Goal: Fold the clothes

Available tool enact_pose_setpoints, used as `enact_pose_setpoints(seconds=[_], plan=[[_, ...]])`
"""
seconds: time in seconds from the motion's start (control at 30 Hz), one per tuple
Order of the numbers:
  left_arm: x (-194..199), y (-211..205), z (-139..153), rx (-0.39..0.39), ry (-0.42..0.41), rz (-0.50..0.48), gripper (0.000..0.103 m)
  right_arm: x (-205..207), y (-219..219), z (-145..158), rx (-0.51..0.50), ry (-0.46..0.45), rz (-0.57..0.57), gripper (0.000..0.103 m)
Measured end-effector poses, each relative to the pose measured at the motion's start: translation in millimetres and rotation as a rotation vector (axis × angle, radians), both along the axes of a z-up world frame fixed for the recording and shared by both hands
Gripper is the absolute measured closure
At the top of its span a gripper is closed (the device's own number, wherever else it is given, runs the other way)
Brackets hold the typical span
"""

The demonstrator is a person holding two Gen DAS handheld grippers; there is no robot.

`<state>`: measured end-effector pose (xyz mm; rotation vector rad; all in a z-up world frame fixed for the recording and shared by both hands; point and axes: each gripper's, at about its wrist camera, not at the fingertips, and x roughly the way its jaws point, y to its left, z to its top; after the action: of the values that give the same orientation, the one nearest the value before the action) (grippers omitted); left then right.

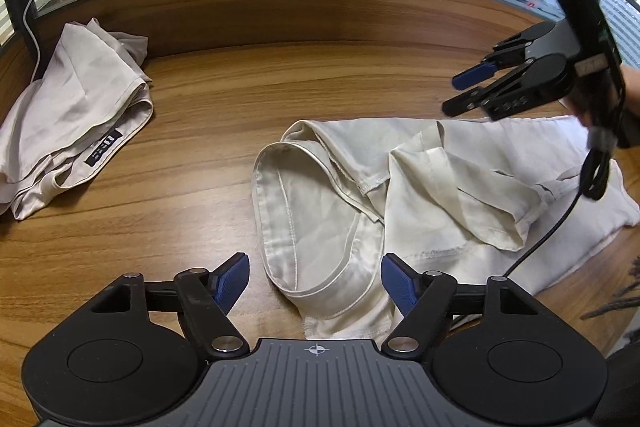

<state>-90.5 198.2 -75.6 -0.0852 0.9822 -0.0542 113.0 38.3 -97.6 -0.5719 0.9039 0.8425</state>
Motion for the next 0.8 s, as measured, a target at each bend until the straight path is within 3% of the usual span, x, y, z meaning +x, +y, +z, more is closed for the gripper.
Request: enact_pose_setpoints(seconds=[0.13,0.3,0.5,0.67,0.8], plan=[[0,-2,1,0.000,-0.007,-0.014,0.027,-4,-23,15,0.009,0.008,-0.011,0.054],[-1,-4,1,-0.010,-0.012,-0.035,0.025,-39,-47,30,0.046,0.020,0.032,0.054],[-2,-11,3,-0.002,-0.013,-0.082,0.020,-96,-55,20,0.056,0.070,0.107,0.054],[-3,-18,6,0.016,-0.019,-0.129,0.015,-143,-45,-7,-0.049,0.034,0.230,0.055],[-4,-23,8,0.024,-0.023,-0.157,0.009,-171,-34,-27,-0.171,-0.100,0.361,0.055]])
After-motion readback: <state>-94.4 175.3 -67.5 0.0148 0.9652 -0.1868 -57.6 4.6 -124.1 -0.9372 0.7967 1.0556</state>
